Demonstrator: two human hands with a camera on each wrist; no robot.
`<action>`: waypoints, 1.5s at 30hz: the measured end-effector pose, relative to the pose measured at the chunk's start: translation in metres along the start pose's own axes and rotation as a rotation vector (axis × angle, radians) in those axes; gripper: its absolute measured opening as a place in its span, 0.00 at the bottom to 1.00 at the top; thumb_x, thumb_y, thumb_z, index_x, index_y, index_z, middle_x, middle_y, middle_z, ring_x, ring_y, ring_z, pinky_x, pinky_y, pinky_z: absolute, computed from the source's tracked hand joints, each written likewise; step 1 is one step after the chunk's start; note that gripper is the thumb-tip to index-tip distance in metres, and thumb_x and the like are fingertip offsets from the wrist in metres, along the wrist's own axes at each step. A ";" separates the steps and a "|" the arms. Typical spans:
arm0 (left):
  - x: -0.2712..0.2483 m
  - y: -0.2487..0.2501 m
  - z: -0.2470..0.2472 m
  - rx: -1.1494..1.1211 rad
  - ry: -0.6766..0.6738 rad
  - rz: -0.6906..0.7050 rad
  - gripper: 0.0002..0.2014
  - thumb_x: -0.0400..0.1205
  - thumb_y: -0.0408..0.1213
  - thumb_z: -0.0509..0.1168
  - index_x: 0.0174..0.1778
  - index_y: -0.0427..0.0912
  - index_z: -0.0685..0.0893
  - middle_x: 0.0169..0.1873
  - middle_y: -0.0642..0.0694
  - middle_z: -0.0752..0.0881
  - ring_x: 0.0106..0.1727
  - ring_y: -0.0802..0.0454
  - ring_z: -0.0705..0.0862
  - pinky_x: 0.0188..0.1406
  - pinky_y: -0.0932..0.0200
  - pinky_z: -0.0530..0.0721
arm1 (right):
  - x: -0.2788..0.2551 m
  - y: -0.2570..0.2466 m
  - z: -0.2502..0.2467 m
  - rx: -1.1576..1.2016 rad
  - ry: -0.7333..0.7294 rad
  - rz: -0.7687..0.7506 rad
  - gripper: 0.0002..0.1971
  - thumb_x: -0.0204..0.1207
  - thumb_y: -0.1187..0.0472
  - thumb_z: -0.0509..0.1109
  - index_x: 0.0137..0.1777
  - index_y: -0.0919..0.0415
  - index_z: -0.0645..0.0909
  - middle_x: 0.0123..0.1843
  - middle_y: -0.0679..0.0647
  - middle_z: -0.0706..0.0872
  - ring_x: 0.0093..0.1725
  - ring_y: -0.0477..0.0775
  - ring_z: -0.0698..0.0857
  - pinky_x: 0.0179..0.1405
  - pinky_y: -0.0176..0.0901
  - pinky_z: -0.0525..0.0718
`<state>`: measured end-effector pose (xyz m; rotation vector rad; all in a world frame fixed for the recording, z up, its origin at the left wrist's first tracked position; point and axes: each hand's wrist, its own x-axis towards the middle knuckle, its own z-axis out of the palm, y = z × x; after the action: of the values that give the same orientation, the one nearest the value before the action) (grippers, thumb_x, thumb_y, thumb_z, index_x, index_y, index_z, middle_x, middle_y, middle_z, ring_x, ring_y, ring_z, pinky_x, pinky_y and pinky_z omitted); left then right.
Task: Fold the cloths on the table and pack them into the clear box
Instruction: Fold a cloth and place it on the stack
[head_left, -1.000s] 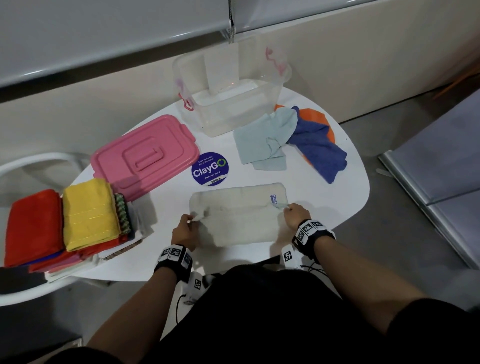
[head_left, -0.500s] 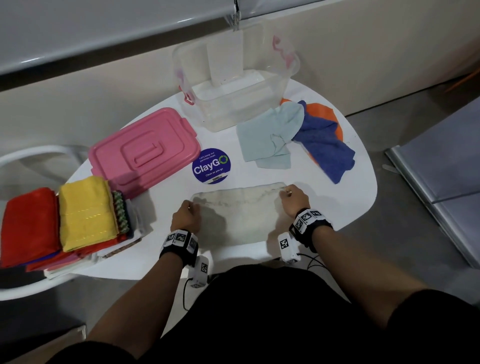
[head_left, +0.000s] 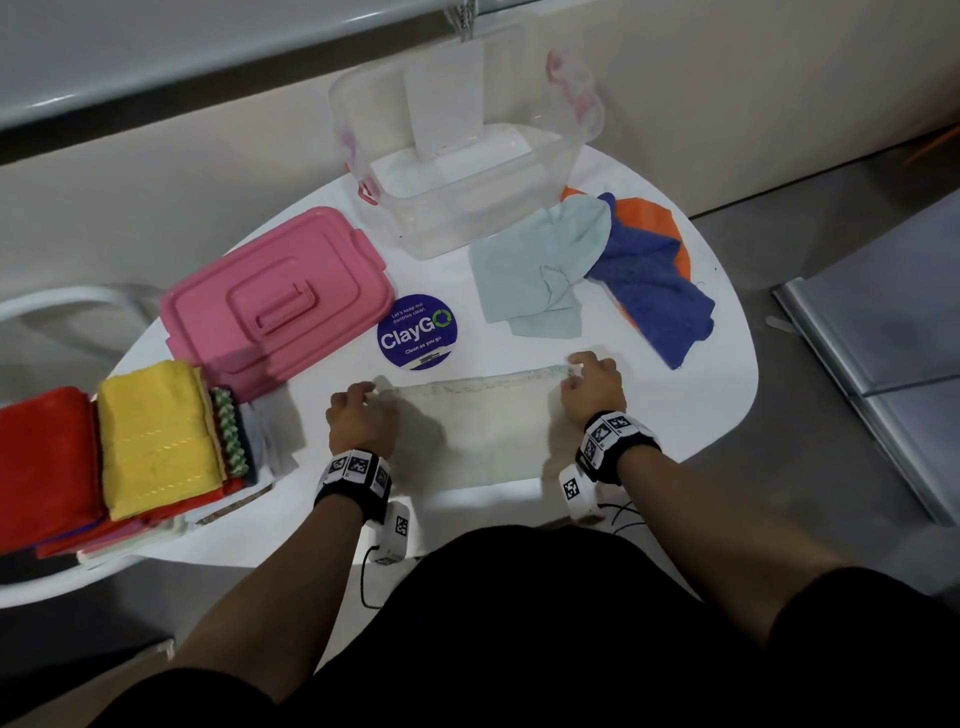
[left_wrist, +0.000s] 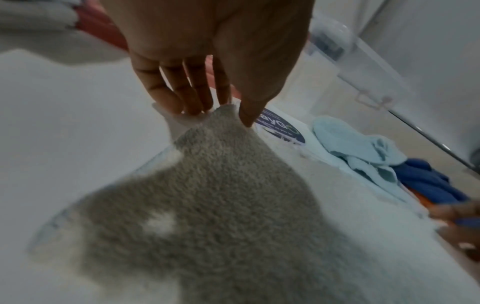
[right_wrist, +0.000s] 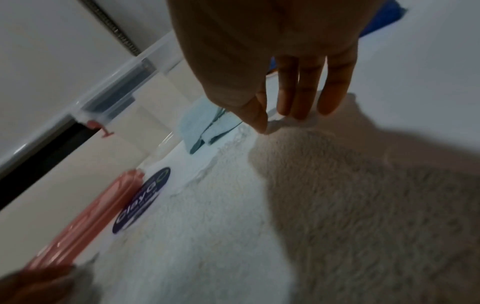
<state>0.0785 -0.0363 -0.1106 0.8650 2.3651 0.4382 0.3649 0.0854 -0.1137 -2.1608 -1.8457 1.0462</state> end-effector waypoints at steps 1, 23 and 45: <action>-0.001 0.001 0.001 0.061 -0.002 0.057 0.23 0.79 0.39 0.65 0.72 0.45 0.76 0.66 0.39 0.77 0.68 0.36 0.74 0.66 0.41 0.77 | 0.000 0.000 -0.001 -0.062 -0.027 -0.053 0.23 0.76 0.66 0.63 0.71 0.53 0.77 0.67 0.61 0.75 0.68 0.63 0.74 0.64 0.54 0.78; 0.003 -0.047 -0.028 -0.009 -0.175 -0.221 0.16 0.74 0.52 0.70 0.50 0.45 0.83 0.47 0.43 0.88 0.47 0.43 0.87 0.53 0.53 0.87 | -0.021 -0.024 -0.015 -0.092 0.076 -0.249 0.09 0.74 0.67 0.67 0.51 0.55 0.77 0.51 0.56 0.83 0.52 0.62 0.83 0.50 0.50 0.80; -0.050 -0.116 -0.039 -0.260 -0.371 -0.102 0.20 0.66 0.51 0.76 0.45 0.46 0.77 0.33 0.43 0.91 0.36 0.46 0.89 0.36 0.55 0.83 | -0.179 -0.029 0.133 -0.793 -0.382 -0.898 0.33 0.48 0.47 0.82 0.55 0.57 0.80 0.53 0.62 0.82 0.51 0.64 0.81 0.49 0.56 0.76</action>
<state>0.0298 -0.1590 -0.1152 0.6389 1.9506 0.4848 0.2629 -0.1144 -0.1242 -0.9994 -3.3164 0.5599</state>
